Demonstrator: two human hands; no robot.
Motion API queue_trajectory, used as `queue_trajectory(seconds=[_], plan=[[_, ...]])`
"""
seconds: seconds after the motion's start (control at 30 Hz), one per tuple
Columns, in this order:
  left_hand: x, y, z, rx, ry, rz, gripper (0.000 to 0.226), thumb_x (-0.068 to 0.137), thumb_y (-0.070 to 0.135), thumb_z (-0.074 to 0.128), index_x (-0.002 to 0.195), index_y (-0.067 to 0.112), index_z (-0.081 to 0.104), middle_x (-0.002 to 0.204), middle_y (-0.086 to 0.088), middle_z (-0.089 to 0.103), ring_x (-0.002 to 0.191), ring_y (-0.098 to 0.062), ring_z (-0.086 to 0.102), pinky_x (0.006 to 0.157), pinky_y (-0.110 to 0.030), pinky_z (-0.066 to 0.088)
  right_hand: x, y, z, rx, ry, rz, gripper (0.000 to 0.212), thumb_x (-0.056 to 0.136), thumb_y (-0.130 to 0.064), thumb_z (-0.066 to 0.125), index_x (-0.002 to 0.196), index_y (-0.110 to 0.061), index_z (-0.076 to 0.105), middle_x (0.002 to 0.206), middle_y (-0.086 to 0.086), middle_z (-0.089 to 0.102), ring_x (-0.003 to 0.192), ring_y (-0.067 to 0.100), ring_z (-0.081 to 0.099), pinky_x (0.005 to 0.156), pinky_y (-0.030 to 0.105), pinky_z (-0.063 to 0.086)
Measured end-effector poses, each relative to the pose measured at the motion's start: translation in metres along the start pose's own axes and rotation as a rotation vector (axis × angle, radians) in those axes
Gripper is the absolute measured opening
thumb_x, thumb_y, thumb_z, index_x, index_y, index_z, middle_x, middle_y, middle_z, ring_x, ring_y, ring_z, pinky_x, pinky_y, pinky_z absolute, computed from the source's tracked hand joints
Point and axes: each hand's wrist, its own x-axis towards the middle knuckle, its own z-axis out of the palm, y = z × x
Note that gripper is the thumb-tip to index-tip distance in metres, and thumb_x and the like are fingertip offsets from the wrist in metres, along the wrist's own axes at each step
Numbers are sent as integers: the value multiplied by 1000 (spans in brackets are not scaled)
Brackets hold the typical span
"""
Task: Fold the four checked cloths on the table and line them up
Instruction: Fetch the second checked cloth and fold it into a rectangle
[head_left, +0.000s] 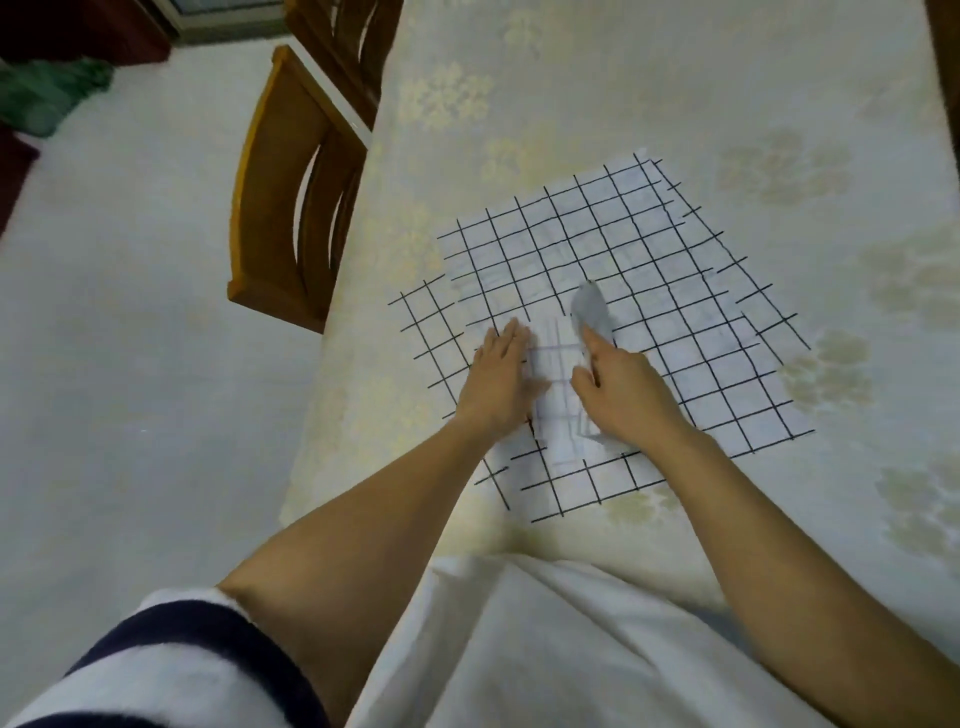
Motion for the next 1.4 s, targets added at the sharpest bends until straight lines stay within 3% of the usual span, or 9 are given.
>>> queue_trajectory(seconds=[0.17, 0.27, 0.4, 0.6, 0.87, 1.0, 1.1, 1.23, 1.4], plan=[[-5, -19, -18, -46, 75, -64, 58, 103, 19, 50, 157, 13, 28, 166, -6, 21, 155, -28, 8, 124, -39, 13, 3, -10, 37, 183, -182, 137, 90, 92, -73, 32, 158, -16, 6, 91, 3, 69, 91, 23, 65, 85, 47, 54], [-6, -10, -25, -19, 196, 5, 47, 98, 15, 57, 144, 12, 49, 149, -9, 47, 142, -30, 38, 117, -39, 31, -5, 2, 41, 193, -71, 69, 73, 100, -53, 44, 156, -12, 20, 76, -3, 65, 75, 15, 62, 77, 44, 54], [4, 21, -20, 137, 176, 264, 32, 97, 10, 55, 127, 14, 66, 128, -7, 65, 118, -29, 57, 97, -43, 47, -8, 28, 32, 174, 294, 162, 43, 99, -26, 54, 140, -12, 50, 105, 5, 60, 90, 25, 60, 79, 42, 53], [37, 41, -3, 293, -134, 297, 48, 98, 14, 54, 146, 15, 47, 156, -4, 38, 142, -26, 36, 113, -38, 34, 3, 54, 21, 113, 196, 402, 40, 95, -37, 61, 126, -14, 52, 119, 11, 62, 105, 32, 60, 80, 42, 51], [47, 53, -8, 371, -120, 333, 66, 93, 13, 63, 152, 23, 36, 155, -8, 35, 131, -35, 45, 102, -48, 46, 13, 45, 16, 205, 98, 416, 41, 93, -43, 63, 63, -17, 53, 60, -1, 53, 65, 25, 55, 51, 30, 36], [56, 64, -16, 621, -94, 639, 60, 94, 36, 65, 149, 32, 42, 166, -1, 19, 153, -37, 10, 123, -51, 8, 11, 39, 3, 24, 52, 209, 29, 97, -37, 57, 78, -16, 54, 67, -2, 54, 64, 20, 51, 48, 27, 29], [61, 68, -28, 692, -118, 726, 43, 98, 44, 55, 137, 25, 57, 159, 0, 36, 152, -34, 15, 124, -50, 3, 6, 50, -14, 70, 28, 130, 21, 96, -38, 61, 86, -20, 57, 72, -4, 60, 68, 21, 58, 53, 29, 42], [64, 65, -38, 422, -170, 559, 27, 101, 39, 55, 111, 17, 66, 105, -4, 66, 106, -29, 60, 90, -38, 43, 3, 74, -37, 218, 32, 189, 19, 88, -40, 72, 87, -21, 69, 83, 4, 69, 79, 21, 64, 63, 26, 48], [52, 45, -32, -112, -187, 195, 23, 94, 42, 66, 87, 21, 66, 80, 2, 63, 75, -14, 57, 62, -26, 43, 3, 92, -56, 292, 16, 219, 20, 84, -33, 77, 92, -15, 74, 86, 3, 69, 75, 9, 59, 62, 17, 42]])
